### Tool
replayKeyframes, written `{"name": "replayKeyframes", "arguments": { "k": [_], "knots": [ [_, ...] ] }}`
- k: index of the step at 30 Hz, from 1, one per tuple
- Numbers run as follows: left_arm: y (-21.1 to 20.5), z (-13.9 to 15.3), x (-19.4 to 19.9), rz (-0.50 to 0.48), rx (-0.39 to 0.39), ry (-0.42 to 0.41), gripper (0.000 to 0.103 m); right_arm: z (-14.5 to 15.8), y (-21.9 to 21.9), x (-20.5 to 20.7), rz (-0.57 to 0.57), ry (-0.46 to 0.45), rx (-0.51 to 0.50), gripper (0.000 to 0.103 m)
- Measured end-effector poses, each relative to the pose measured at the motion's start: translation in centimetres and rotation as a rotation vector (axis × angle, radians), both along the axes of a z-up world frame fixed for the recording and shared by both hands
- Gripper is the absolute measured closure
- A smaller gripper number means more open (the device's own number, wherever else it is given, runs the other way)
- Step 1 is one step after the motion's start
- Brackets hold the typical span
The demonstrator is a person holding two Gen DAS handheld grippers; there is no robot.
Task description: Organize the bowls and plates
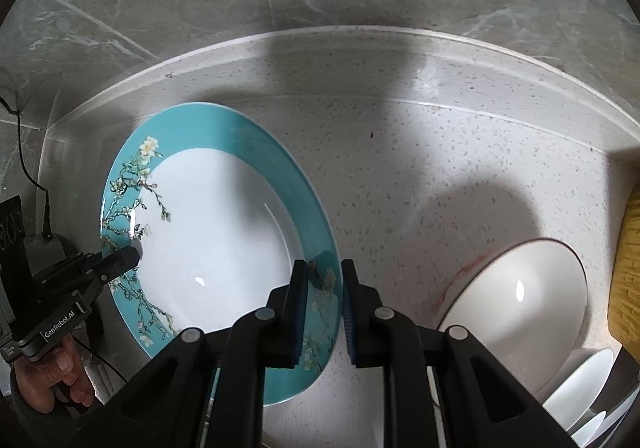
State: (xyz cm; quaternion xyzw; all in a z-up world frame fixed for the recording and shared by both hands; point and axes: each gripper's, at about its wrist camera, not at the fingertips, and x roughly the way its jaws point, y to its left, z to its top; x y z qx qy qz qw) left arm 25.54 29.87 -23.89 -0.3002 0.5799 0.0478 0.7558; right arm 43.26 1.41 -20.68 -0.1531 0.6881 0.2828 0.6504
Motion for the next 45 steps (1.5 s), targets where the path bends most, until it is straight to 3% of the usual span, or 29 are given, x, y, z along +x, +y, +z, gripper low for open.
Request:
{"name": "replayKeyframes", "arguments": {
  "k": [17, 45],
  "knots": [
    [-3.5, 3.7, -5.7, -0.029, 0.019, -0.002, 0.09, 3.2, -4.5, -3.3, -0.014, -0.018, 0.018, 0.085],
    [-8.4, 4.2, -19.0, -0.103, 0.002, 0.048, 0.09, 3.2, -8.0, -14.7, -0.052, 0.03, 0.04, 0.086]
  ]
}}
